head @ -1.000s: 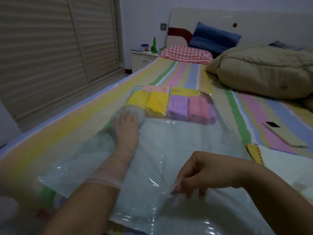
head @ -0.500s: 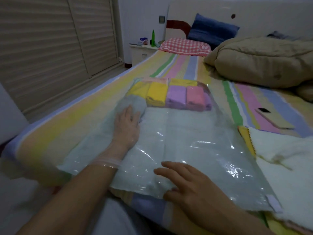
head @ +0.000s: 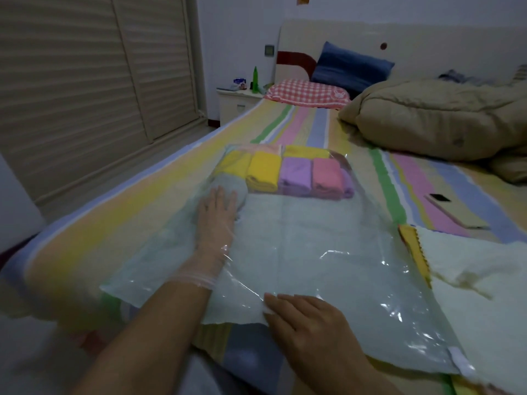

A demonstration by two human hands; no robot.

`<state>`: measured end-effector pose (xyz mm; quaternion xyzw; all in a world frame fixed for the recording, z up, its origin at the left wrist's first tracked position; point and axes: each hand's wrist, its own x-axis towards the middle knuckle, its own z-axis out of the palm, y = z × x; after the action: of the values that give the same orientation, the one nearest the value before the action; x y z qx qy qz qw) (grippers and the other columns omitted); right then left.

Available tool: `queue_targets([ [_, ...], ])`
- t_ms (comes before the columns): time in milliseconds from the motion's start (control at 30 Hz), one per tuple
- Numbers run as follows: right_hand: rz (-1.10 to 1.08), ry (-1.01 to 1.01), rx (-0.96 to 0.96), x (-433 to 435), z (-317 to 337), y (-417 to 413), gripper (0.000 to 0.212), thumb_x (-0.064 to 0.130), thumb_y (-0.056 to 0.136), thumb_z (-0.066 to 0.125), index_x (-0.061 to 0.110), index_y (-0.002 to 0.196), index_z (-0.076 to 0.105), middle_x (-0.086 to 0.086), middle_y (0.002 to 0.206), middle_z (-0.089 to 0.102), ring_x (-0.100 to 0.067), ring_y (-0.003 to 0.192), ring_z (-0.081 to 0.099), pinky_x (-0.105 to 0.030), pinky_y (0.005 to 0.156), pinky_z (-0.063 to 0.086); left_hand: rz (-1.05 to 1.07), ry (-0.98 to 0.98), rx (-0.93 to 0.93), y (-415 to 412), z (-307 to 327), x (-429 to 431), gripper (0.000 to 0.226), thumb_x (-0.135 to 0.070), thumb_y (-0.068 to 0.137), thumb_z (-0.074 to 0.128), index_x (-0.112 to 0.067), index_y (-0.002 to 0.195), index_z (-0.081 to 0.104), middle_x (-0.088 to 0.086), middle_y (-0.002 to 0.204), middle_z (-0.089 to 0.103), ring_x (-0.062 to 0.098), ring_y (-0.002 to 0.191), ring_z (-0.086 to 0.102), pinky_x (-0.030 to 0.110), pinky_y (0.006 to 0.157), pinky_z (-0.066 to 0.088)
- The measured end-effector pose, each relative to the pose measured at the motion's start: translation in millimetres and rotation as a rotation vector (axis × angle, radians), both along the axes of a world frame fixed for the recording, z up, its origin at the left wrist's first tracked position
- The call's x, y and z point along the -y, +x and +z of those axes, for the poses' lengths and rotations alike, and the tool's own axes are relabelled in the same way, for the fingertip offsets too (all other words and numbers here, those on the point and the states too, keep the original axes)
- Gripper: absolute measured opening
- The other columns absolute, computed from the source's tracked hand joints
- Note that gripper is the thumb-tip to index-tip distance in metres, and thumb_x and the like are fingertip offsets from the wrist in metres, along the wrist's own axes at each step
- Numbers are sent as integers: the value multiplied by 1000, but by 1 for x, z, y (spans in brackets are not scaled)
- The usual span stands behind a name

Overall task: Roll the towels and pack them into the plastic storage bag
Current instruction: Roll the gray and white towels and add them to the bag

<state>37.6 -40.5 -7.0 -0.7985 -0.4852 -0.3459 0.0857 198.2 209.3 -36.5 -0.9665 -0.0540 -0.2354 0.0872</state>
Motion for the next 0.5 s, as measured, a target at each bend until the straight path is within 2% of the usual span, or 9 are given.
queue_targets([
  [100, 61, 17, 61, 6, 16, 7, 39, 18, 98, 44, 18, 76, 77, 0, 101, 74, -13, 81, 71, -23, 63, 54, 54, 33, -51, 19, -3, -8, 67, -40, 73, 75, -16, 132, 56, 23, 133, 54, 38, 121, 54, 48, 95, 46],
  [167, 87, 3, 76, 8, 19, 11, 39, 18, 98, 45, 19, 75, 77, 1, 100, 74, -11, 81, 70, -23, 62, 54, 94, 19, -87, 28, 2, -7, 70, -44, 75, 72, -20, 137, 50, 20, 140, 48, 36, 129, 47, 47, 101, 41],
  [267, 124, -27, 92, 11, 19, 16, 34, 18, 94, 49, 22, 73, 75, 3, 101, 74, -9, 82, 70, -22, 61, 54, 142, -24, -131, 44, 8, -2, 78, -52, 83, 59, -23, 147, 25, 19, 152, 27, 35, 140, 26, 45, 111, 25],
  [300, 124, -28, 95, 11, 18, 18, 37, 18, 96, 47, 22, 72, 75, 4, 100, 74, -8, 82, 70, -22, 61, 54, 153, -60, -139, 50, 9, -1, 76, -50, 84, 59, -23, 146, 25, 17, 150, 28, 33, 139, 27, 43, 110, 25],
  [333, 122, -26, 90, 11, 18, 19, 42, 18, 98, 43, 23, 70, 75, 5, 100, 74, -8, 81, 70, -21, 60, 53, 155, -148, -161, 55, 8, -1, 69, -46, 85, 59, -22, 143, 31, 16, 146, 34, 31, 136, 32, 38, 109, 28],
  [400, 123, -33, 65, 10, 16, 20, 47, 19, 101, 39, 23, 69, 74, 6, 99, 74, -7, 79, 70, -21, 59, 53, 128, -346, -167, 56, 0, -5, 46, -31, 94, 52, -14, 137, 46, 12, 140, 46, 23, 129, 42, 11, 99, 35],
  [433, 123, -46, 51, 10, 14, 21, 46, 20, 101, 39, 23, 71, 74, 7, 100, 74, -7, 79, 70, -21, 59, 53, 142, -290, -161, 57, -4, -8, 41, -27, 99, 42, -11, 136, 47, 11, 142, 45, 20, 130, 39, -5, 88, 25],
  [467, 127, -63, 33, 10, 12, 22, 42, 20, 99, 42, 23, 73, 74, 7, 102, 73, -7, 80, 69, -20, 57, 53, 137, -319, -138, 57, -7, -9, 41, -25, 101, 34, -10, 138, 45, 11, 145, 41, 20, 132, 34, -10, 84, 17],
  [500, 137, -88, 8, 11, 11, 22, 34, 20, 96, 47, 24, 76, 73, 7, 104, 73, -7, 80, 69, -21, 56, 52, 120, -328, -103, 52, -9, -10, 42, -24, 102, 31, -11, 140, 43, 13, 146, 38, 23, 134, 29, -5, 92, 16],
])
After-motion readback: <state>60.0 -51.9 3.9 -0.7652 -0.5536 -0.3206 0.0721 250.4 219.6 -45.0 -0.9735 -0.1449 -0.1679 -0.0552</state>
